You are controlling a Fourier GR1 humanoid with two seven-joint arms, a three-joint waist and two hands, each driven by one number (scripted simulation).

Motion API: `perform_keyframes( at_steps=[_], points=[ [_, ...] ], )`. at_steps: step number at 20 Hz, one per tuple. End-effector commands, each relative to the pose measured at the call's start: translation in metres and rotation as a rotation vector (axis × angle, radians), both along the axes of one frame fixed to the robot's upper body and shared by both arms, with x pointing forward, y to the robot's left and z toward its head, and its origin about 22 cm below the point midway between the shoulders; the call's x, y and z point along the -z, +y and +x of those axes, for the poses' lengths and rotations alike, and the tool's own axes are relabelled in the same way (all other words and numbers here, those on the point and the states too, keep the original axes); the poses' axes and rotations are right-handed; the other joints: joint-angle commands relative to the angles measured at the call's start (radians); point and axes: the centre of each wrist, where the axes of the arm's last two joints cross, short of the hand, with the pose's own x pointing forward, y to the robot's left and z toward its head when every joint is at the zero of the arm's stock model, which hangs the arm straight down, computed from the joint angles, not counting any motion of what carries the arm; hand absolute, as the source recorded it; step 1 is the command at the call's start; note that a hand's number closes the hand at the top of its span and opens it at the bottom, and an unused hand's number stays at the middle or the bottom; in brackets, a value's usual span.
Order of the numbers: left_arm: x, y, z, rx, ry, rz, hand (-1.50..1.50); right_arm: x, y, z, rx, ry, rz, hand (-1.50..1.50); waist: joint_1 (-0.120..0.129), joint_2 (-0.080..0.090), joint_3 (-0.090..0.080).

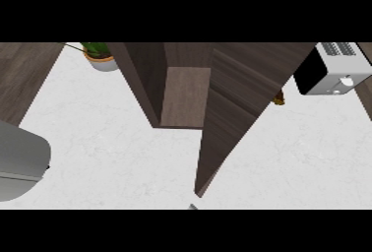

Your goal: Pick up the wine, place it into the cabinet and close the cabinet

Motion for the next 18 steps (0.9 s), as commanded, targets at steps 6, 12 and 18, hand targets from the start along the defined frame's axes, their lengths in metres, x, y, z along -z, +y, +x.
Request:
perform_keyframes(
  at_steps=[6, 12, 18],
  points=[
    [-0.022, 0.022, -0.017, 0.051, -0.008, -0.008, -1.5, -0.011, 0.058, 0.037, 0.083, -0.072, -0.006, 1.5, 0.007, 0.004, 0.002],
    [-0.018, 0.045, -0.017, 0.05, 0.002, 0.01, -1.5, -0.028, 0.085, 0.092, 0.16, -0.092, -0.03, 1.5, 0.007, 0.007, 0.002],
    [-0.028, 0.05, -0.011, 0.052, 0.008, 0.021, -1.5, -0.035, 0.097, 0.145, 0.205, -0.118, -0.037, 1.5, 0.0, 0.01, 0.003]
  ],
)
